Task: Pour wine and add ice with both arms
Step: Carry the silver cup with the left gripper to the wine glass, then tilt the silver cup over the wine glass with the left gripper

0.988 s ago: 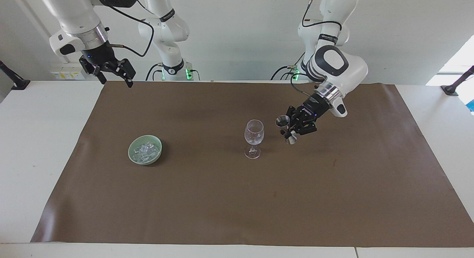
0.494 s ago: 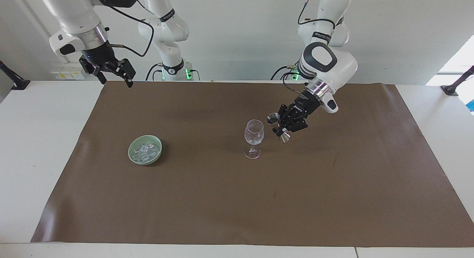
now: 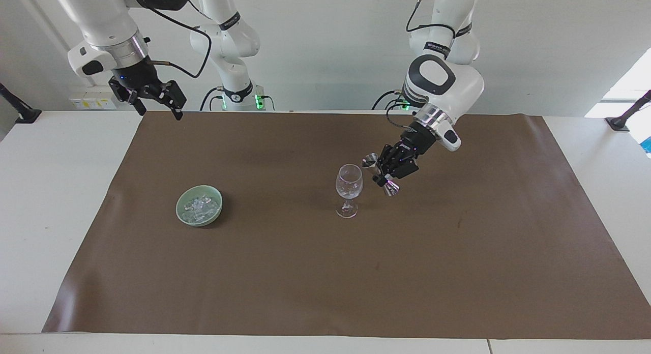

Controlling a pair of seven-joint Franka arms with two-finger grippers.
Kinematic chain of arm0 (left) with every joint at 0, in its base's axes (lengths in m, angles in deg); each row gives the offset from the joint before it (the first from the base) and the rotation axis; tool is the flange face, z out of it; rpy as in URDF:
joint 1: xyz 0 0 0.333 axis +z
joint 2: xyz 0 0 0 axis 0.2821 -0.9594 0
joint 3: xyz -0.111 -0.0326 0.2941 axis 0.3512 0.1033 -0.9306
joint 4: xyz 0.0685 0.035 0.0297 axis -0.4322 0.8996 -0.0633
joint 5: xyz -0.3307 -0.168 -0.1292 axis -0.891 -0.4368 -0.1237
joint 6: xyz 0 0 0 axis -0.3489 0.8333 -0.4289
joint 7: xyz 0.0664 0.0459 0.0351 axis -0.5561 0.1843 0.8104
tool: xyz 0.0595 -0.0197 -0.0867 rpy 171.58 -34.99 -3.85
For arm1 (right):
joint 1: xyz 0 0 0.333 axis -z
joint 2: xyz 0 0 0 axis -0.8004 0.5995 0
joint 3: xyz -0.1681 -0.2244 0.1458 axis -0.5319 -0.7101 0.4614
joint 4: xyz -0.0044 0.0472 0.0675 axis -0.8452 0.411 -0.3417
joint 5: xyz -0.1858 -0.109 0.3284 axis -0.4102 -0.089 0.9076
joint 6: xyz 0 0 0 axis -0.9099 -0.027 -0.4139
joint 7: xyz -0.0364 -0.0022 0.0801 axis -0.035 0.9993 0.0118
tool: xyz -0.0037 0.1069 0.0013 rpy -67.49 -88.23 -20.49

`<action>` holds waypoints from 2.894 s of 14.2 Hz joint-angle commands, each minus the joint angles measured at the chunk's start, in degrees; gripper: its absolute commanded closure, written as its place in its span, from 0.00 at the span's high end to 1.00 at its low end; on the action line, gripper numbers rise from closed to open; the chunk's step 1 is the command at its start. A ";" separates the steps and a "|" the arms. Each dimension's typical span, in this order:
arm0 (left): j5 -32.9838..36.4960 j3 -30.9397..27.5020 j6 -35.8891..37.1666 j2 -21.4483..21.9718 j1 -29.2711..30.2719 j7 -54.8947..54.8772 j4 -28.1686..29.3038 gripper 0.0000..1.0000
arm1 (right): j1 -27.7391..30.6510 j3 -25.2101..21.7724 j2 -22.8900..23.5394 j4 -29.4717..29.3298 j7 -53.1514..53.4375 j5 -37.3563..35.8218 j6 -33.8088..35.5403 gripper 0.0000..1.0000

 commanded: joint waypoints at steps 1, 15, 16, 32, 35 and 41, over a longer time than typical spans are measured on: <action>-0.27 -0.37 -6.65 -0.45 -4.48 -3.92 -0.57 0.00 | 0.26 0.18 -0.69 0.33 -1.53 0.24 0.61 1.00; -0.27 -0.37 -18.07 -2.82 -8.87 -21.15 -2.94 0.00 | 0.35 0.18 -0.69 0.33 -1.53 0.24 0.61 1.00; -0.27 -0.37 -19.83 -3.26 -9.40 -22.29 -3.20 0.00 | 0.35 0.18 -0.78 0.33 -1.53 0.24 0.61 1.00; -0.18 0.59 -36.09 -7.03 -13.63 -39.88 -6.89 0.00 | 0.35 0.18 -0.69 0.33 -1.53 0.24 0.61 1.00; 1.57 0.77 -39.27 -7.66 -15.47 -40.32 -7.51 0.00 | 0.35 0.18 -0.69 0.33 -1.53 0.24 0.61 1.00; 1.84 0.77 -39.27 -8.01 -15.47 -50.31 -8.74 0.00 | 0.35 0.18 -0.69 0.33 -1.53 0.24 0.61 1.00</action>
